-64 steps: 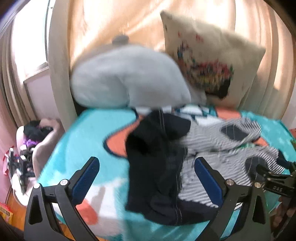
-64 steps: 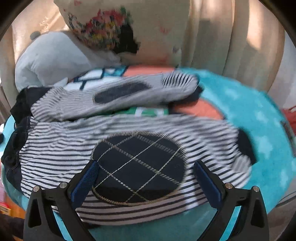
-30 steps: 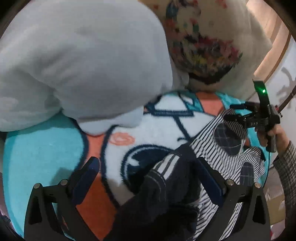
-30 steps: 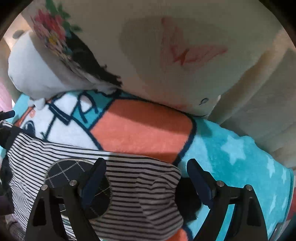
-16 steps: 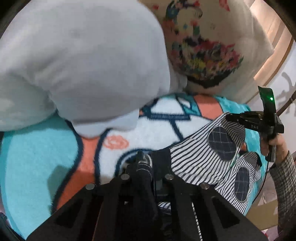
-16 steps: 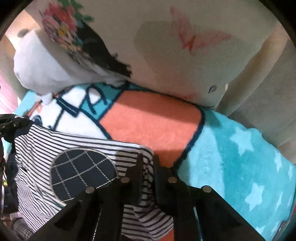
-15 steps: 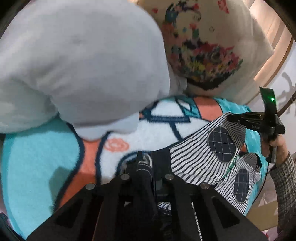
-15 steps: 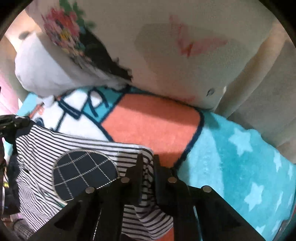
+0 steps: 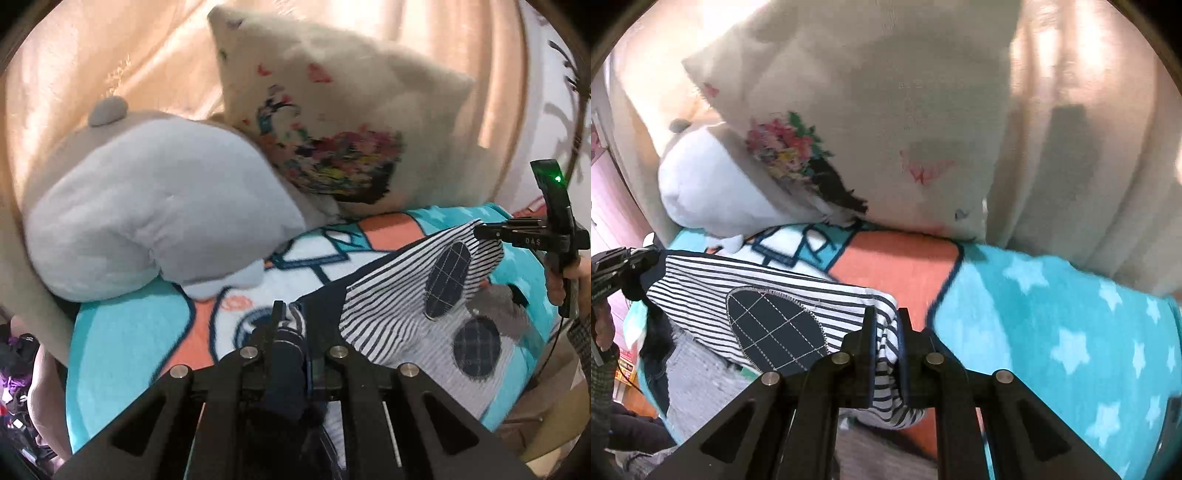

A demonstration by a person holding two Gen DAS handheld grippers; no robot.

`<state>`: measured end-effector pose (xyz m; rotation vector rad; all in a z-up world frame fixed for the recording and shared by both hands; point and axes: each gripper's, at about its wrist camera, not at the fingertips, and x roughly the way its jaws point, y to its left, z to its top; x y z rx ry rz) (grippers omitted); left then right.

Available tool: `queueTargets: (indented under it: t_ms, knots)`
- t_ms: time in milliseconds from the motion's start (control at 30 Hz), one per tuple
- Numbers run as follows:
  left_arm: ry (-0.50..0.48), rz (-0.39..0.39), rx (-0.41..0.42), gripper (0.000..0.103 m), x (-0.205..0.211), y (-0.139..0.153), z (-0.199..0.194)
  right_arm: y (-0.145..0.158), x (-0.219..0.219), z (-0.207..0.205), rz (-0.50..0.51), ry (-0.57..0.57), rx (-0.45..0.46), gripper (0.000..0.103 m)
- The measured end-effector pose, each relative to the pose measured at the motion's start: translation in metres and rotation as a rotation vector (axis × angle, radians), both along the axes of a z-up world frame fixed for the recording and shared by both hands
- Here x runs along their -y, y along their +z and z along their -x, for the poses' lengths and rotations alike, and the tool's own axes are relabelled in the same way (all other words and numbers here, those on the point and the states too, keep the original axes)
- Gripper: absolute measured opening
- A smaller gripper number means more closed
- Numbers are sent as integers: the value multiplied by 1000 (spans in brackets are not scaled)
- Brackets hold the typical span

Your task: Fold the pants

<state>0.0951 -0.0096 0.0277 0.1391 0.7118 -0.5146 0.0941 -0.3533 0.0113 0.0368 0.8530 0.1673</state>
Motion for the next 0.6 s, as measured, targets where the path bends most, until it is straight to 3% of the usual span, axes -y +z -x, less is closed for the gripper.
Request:
queueTargets:
  t_ms: [267, 467, 600]
  knots:
    - [-5, -10, 48, 12, -9, -24, 75, -24, -7, 89, -35, -17, 53, 11]
    - [-13, -75, 29, 12, -8, -61, 110, -51, -10, 135, -76, -50, 44, 11]
    - [-15, -135, 0, 18, -13, -84, 118, -66, -7, 156, -95, -86, 44, 14]
